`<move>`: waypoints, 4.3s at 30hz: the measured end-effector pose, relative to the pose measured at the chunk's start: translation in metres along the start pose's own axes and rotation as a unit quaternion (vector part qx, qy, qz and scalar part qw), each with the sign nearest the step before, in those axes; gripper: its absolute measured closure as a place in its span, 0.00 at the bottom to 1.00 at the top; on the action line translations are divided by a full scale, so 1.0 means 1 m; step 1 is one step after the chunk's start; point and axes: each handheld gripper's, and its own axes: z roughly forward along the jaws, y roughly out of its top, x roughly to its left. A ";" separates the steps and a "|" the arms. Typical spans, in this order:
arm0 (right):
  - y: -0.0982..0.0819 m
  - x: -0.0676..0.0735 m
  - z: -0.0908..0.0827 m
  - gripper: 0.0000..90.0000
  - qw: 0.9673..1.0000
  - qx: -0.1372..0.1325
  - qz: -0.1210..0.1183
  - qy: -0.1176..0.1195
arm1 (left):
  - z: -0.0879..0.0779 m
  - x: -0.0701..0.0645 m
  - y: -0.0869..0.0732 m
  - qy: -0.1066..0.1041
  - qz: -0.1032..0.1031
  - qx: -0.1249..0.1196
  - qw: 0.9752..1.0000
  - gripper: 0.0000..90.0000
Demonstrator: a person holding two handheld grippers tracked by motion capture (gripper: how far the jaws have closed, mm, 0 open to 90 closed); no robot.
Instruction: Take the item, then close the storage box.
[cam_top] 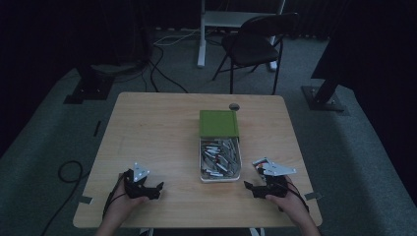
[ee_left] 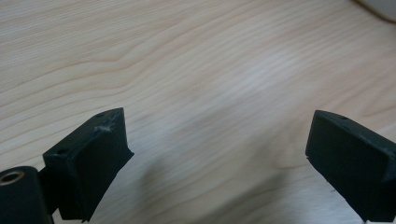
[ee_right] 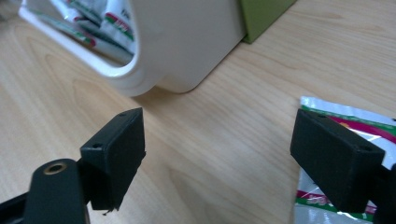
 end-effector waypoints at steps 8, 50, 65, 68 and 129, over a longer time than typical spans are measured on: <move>-0.004 0.003 0.001 0.17 1.000 0.003 -0.015 0.019 | 0.003 -0.021 0.007 -0.022 0.026 -0.007 0.999 0.07; 0.038 -0.005 -0.010 0.16 0.998 -0.061 -0.009 0.024 | 0.014 -0.074 0.076 -0.106 0.067 -0.101 0.987 0.07; 0.044 -0.002 0.000 0.16 0.997 -0.062 -0.005 0.037 | 0.024 -0.073 0.086 -0.101 0.071 -0.097 0.988 0.07; 0.045 -0.002 0.003 0.16 0.997 -0.061 -0.001 0.037 | 0.026 -0.071 0.087 -0.098 0.068 -0.097 0.988 0.07; 0.064 -0.018 0.022 0.15 0.997 -0.062 0.038 0.000 | 0.042 -0.053 0.113 -0.078 0.045 -0.093 0.992 0.06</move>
